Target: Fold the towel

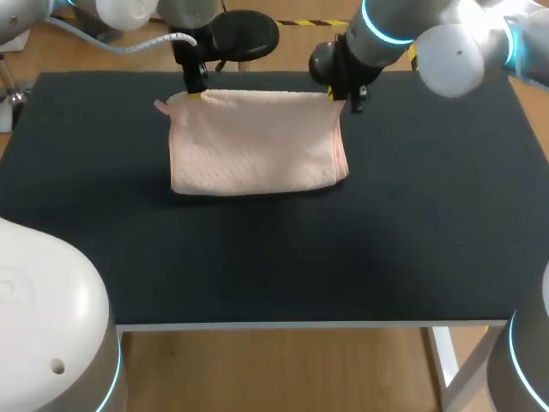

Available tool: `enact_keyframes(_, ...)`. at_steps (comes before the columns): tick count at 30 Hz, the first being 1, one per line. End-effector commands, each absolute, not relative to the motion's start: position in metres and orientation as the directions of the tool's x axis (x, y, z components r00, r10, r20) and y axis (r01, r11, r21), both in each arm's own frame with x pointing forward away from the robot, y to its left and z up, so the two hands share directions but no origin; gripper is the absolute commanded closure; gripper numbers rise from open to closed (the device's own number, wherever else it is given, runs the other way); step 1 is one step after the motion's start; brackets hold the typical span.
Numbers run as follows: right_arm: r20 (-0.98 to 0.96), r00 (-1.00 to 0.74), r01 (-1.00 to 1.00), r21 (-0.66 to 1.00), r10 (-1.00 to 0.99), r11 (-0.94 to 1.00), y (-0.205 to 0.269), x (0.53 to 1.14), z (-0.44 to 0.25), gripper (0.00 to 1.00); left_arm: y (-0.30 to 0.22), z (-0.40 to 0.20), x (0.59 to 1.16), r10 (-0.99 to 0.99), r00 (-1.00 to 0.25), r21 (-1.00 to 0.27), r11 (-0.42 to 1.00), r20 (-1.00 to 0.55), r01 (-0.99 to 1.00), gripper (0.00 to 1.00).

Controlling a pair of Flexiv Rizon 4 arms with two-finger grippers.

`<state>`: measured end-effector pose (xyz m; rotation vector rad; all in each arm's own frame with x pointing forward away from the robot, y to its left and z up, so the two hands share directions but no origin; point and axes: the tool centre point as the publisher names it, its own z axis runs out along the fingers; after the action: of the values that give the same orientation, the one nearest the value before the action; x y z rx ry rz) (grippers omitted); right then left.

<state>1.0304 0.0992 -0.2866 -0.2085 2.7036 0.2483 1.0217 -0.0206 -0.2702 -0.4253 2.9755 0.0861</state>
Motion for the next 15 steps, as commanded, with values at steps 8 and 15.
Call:
enact_keyframes(8,-0.402,-0.913,-0.126,0.126,-0.066,0.984,0.105,1.041,-0.296,1.0,-0.028,-0.287,1.021,-0.255,-0.967,0.034,0.966,-0.019,-0.256,1.0)
enact_keyframes(15,-0.416,-0.908,-0.115,0.14,-0.048,0.983,0.092,1.014,-0.276,1.0,-0.034,-0.265,0.991,-0.239,-0.97,0.006,0.971,-0.047,-0.24,1.0)
